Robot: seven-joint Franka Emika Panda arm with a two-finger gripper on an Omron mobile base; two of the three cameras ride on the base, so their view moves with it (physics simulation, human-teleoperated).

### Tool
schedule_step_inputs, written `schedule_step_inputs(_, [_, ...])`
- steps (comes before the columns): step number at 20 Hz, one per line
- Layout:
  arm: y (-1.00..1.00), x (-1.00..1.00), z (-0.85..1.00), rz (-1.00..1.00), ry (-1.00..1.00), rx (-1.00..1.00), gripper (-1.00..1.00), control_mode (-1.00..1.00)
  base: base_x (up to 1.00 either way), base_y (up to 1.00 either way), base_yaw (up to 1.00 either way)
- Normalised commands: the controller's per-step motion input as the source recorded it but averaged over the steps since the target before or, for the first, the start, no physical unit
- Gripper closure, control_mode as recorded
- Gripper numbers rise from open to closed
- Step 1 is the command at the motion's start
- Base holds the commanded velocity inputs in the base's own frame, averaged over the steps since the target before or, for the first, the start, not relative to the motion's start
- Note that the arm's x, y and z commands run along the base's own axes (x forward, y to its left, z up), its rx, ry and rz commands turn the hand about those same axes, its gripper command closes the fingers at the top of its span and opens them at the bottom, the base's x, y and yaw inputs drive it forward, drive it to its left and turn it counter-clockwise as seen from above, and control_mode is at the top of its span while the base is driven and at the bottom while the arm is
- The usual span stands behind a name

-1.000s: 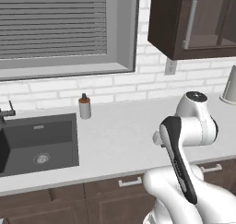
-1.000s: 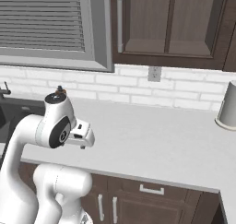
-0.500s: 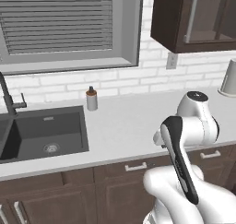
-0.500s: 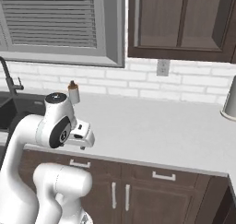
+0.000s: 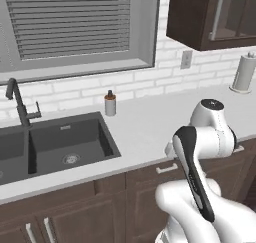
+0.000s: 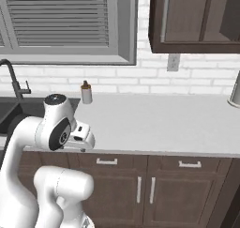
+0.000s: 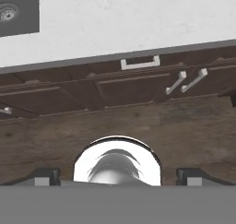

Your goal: Take a straw from the drawer in front and place it inside the glass cup on the dining counter.

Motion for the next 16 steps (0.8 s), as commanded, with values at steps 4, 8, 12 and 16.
schedule_step_inputs(4, [0.0,0.0,0.0,0.0,0.0,0.0,-1.0,1.0,-0.16,0.62,-0.4])
schedule_step_inputs(8, [0.0,0.0,0.0,0.0,0.0,0.0,-1.0,1.0,-0.21,0.51,-0.42])
schedule_step_inputs(12, [0.0,0.0,0.0,0.0,0.0,0.0,-1.0,1.0,-0.12,0.49,-0.44])
schedule_step_inputs(16, [0.0,0.0,0.0,0.0,0.0,0.0,-1.0,1.0,-0.18,0.45,-0.45])
